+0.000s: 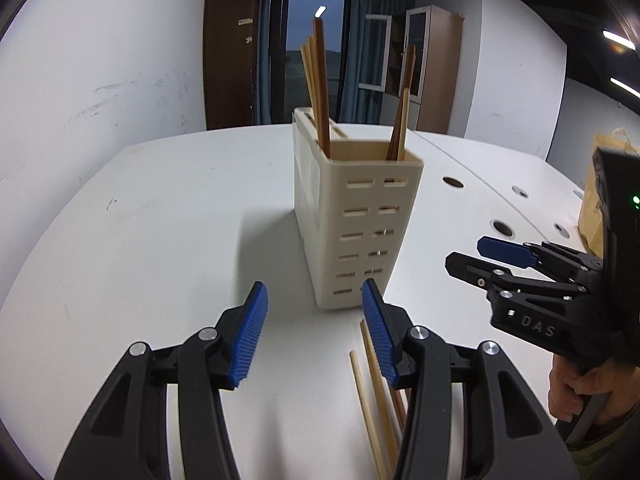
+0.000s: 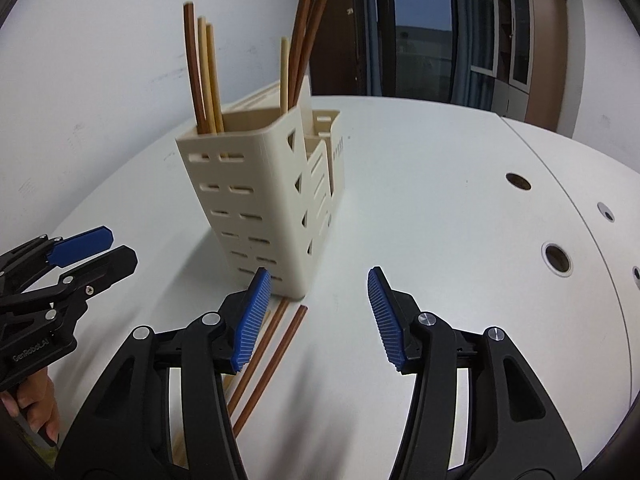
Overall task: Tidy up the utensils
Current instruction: 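Lower left tool onto a light chopstick while right tool closes on a dark one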
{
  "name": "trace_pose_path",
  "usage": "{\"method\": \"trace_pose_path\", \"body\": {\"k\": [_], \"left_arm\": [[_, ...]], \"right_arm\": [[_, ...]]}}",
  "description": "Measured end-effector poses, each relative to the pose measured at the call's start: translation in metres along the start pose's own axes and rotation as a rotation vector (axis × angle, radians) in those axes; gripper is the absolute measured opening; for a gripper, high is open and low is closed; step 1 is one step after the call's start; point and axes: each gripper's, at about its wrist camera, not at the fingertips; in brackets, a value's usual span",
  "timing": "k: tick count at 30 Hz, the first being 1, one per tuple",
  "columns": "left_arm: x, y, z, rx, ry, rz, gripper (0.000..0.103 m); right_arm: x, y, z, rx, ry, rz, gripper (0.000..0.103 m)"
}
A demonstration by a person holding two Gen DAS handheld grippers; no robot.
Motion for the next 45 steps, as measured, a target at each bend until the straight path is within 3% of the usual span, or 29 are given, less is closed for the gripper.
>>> {"method": "trace_pose_path", "body": {"k": [20, 32, 45], "left_arm": [[0.039, -0.004, 0.018, 0.000, -0.166, 0.043, 0.048], [0.055, 0.015, 0.028, 0.061, -0.228, 0.032, 0.048], [0.069, 0.035, 0.041, 0.102, -0.282, 0.021, 0.048]], "right_arm": [[0.070, 0.000, 0.019, 0.044, -0.208, 0.014, 0.048], [0.091, 0.004, 0.022, 0.034, -0.262, 0.038, 0.041], [0.087, -0.005, 0.027, 0.020, -0.280, 0.028, 0.036]]}}
Point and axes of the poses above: each gripper's, at about its wrist camera, not at the fingertips, and x roughly the way its jaws point, y to its right, z to its underside, and after that the axes turned 4 degrees about -z, right-handed
